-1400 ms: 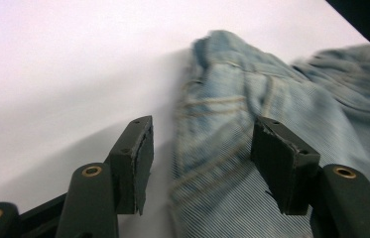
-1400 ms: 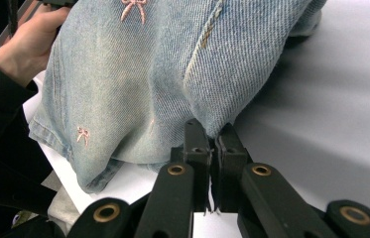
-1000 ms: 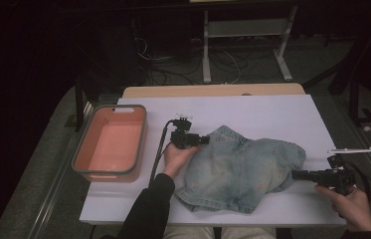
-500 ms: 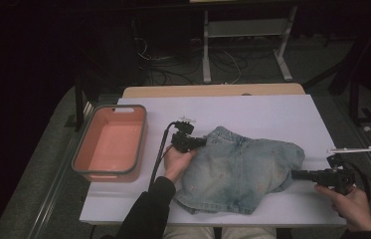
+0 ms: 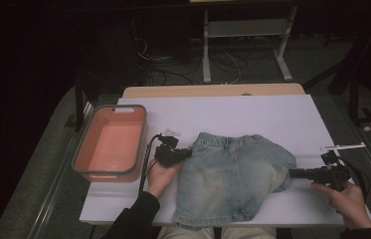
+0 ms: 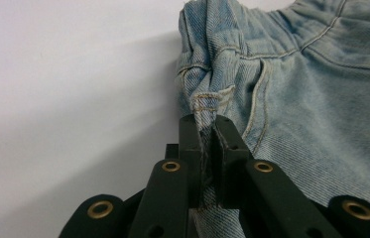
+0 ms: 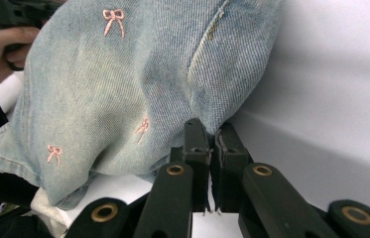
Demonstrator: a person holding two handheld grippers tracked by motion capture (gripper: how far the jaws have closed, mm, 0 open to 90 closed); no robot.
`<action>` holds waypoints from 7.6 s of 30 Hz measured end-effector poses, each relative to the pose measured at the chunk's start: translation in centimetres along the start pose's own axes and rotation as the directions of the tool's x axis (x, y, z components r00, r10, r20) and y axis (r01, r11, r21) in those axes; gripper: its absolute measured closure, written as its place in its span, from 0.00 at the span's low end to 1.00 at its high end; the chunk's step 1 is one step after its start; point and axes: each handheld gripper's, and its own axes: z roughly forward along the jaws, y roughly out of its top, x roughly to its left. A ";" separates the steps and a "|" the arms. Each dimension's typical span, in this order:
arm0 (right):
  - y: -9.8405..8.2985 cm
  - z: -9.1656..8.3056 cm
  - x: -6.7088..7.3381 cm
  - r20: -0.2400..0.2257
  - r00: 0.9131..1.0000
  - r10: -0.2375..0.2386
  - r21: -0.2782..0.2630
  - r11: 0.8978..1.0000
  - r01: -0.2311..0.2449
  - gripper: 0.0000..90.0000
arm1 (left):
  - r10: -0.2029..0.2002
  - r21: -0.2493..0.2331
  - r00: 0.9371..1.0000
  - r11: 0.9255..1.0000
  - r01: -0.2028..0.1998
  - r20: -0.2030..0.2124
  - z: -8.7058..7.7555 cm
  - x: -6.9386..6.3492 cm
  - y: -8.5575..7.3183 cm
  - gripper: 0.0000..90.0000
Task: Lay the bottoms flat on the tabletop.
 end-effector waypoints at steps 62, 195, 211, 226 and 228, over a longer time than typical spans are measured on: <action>11.2 10.4 -1.9 0.146 0.983 -0.113 0.057 0.993 0.105 0.62 | 0.005 -0.028 0.999 1.000 -0.004 0.032 0.6 0.1 -0.2 0.90; 17.3 13.1 -6.7 0.091 0.996 -0.022 -0.146 0.989 0.035 0.83 | -0.185 -0.187 0.982 0.964 0.187 0.031 8.2 5.9 8.2 0.84; 17.9 9.7 -3.5 0.124 0.989 -0.074 -0.194 0.976 0.097 0.52 | -0.154 -0.164 0.988 0.974 0.154 0.010 3.2 3.6 8.5 0.46; 15.9 7.2 0.1 0.117 0.982 -0.146 -0.200 0.965 0.167 0.31 | -0.126 -0.140 0.992 0.982 0.128 0.021 -0.6 2.1 6.7 0.37; 15.8 6.8 0.6 0.114 0.982 -0.152 -0.198 0.965 0.172 0.27 | -0.127 -0.136 0.992 0.982 0.129 0.026 -1.0 1.9 6.5 0.36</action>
